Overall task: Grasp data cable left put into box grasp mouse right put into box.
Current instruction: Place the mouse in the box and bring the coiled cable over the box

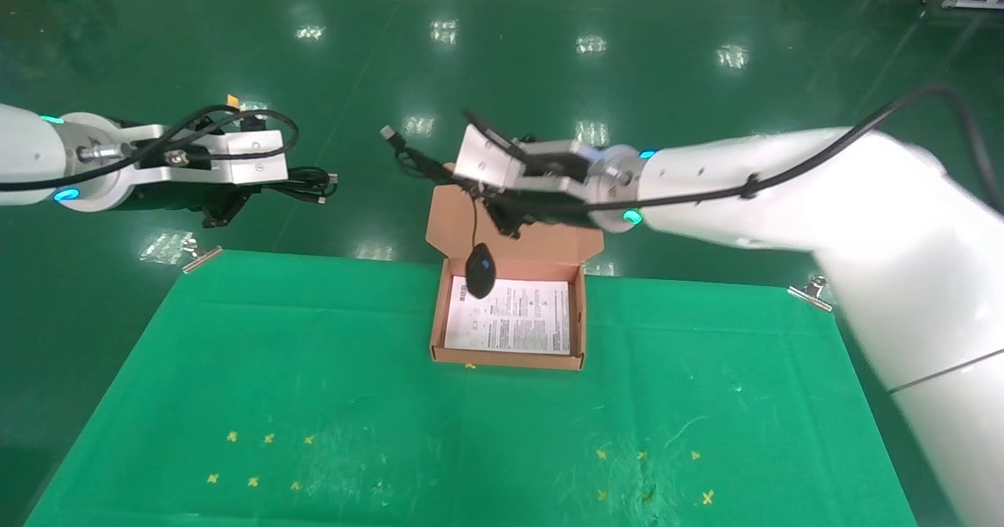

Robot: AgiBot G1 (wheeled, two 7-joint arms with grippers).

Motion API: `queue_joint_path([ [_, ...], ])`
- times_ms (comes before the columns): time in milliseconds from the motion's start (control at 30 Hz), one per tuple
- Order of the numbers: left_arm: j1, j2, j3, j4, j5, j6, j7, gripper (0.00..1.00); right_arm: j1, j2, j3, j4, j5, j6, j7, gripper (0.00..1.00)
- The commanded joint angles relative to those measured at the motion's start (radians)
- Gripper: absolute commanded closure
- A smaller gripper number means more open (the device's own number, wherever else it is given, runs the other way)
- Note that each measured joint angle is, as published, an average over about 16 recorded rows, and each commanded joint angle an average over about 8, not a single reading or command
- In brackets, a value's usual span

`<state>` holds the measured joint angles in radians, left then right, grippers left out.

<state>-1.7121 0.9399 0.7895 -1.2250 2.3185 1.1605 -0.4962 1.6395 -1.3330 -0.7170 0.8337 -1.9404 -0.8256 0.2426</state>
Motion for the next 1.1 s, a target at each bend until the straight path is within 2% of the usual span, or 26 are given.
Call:
queue_joint_path([
  [33, 0.003, -0.003, 0.000, -0.012, 0.006, 0.005, -0.010, 1.00, -0.012, -0.014, -0.005, -0.014, 0.011, 0.008, -0.005, 1.00],
  [433, 0.006, -0.005, 0.000, -0.023, 0.011, 0.008, -0.020, 1.00, -0.058, -0.014, -0.093, -0.113, 0.034, 0.076, 0.058, 1.00],
  [467, 0.006, -0.005, 0.000, -0.023, 0.011, 0.008, -0.020, 1.00, -0.059, -0.014, -0.100, -0.119, 0.034, 0.076, 0.062, 0.97],
  [700, 0.007, -0.005, 0.000, -0.025, 0.011, 0.009, -0.020, 1.00, -0.065, -0.014, -0.128, -0.144, 0.041, 0.073, 0.068, 0.10],
  [733, 0.007, -0.006, 0.000, -0.025, 0.011, 0.009, -0.020, 1.00, -0.066, -0.013, -0.130, -0.145, 0.042, 0.073, 0.068, 0.00],
  [1100, 0.046, 0.030, 0.012, -0.022, -0.009, -0.027, -0.002, 1.00, -0.073, 0.016, -0.139, -0.116, 0.057, 0.066, 0.074, 0.00],
])
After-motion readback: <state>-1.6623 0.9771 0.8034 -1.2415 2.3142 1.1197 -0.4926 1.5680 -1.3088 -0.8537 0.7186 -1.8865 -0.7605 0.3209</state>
